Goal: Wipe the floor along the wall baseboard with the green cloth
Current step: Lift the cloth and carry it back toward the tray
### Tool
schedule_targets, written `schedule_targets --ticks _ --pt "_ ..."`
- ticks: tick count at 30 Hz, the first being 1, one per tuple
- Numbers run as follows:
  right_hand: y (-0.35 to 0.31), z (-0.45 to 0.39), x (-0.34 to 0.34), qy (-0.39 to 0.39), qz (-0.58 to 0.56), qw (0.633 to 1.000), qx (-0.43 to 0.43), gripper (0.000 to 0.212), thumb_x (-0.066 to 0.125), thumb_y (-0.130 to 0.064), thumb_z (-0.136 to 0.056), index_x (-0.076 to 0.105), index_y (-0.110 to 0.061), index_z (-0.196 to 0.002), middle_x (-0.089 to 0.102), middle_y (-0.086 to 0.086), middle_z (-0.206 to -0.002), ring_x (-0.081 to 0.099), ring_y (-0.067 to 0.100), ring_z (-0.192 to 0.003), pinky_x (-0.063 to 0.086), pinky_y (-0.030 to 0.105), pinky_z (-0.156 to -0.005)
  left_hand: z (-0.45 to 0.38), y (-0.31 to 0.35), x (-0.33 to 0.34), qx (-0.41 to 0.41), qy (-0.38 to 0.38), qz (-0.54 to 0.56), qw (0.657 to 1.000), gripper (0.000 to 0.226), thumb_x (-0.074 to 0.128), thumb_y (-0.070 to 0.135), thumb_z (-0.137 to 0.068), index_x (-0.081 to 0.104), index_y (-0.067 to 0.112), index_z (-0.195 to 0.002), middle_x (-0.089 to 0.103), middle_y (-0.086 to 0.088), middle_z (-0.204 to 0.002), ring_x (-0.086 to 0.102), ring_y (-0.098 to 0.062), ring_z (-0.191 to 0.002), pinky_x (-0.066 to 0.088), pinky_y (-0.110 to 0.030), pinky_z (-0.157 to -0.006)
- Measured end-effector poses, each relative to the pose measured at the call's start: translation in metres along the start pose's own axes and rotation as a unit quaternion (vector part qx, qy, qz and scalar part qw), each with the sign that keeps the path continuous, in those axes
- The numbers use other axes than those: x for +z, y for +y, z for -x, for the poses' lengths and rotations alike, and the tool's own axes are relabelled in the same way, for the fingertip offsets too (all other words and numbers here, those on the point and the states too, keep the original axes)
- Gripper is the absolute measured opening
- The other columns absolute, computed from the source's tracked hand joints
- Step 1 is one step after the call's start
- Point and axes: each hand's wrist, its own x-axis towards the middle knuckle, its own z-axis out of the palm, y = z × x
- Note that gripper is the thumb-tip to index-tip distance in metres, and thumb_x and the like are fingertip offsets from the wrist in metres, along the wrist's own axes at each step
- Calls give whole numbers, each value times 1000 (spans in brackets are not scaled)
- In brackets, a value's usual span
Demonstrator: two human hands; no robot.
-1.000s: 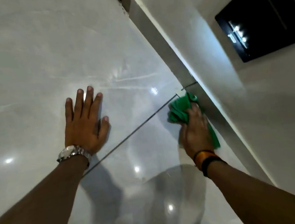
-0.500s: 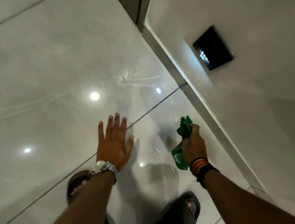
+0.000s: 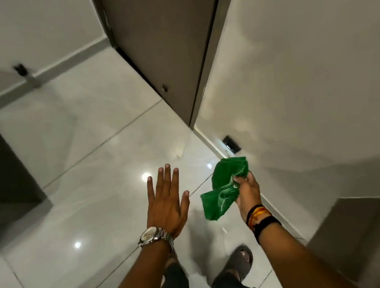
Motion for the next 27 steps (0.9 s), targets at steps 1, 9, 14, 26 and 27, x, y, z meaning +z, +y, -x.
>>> schedule_targets --ticks 1,9,14,26,27 --pt "-21 24 -4 -12 -47 999 1 36 46 4 -92 66 -20 -110 68 15 -110 63 33 -100 54 49 -91 9 9 -29 12 11 -2 1000 76 14 54 -106 11 18 -173 -3 -7 -181 -3 -27 -169 -13 -50 -136" --pt "-108 168 -58 -133 -155 978 -31 44 62 -40 -97 66 -11 -130 70 18 -127 68 38 -116 57 51 -94 59 100 -145 138 40 -1 990 73 24 48 -108 26 12 -170 15 -12 -180 12 -33 -168 -13 -46 -134" --pt "-113 203 -108 -53 -158 984 -66 38 56 7 -87 62 5 -125 66 31 -127 65 47 -115 49 59 -105 65 154 -149 232 47 3 972 74 21 49 -106 24 14 -171 12 -10 -181 5 -27 -168 -10 -48 -135" --pt "-78 265 -351 -88 -389 913 -84 47 39 -8 -82 77 -3 -109 73 22 -118 74 38 -99 63 46 -79 155 303 -80 325 22 -30 945 71 28 48 -108 24 15 -171 8 -7 -181 4 -28 -169 0 -56 -137" --pt "-75 264 -371 -84 -403 907 -82 46 40 -8 -82 78 -4 -107 73 21 -118 74 37 -99 63 46 -79 167 316 -71 325 18 -30 945 70 30 46 -108 24 16 -171 7 -6 -181 3 -27 -169 0 -56 -137"
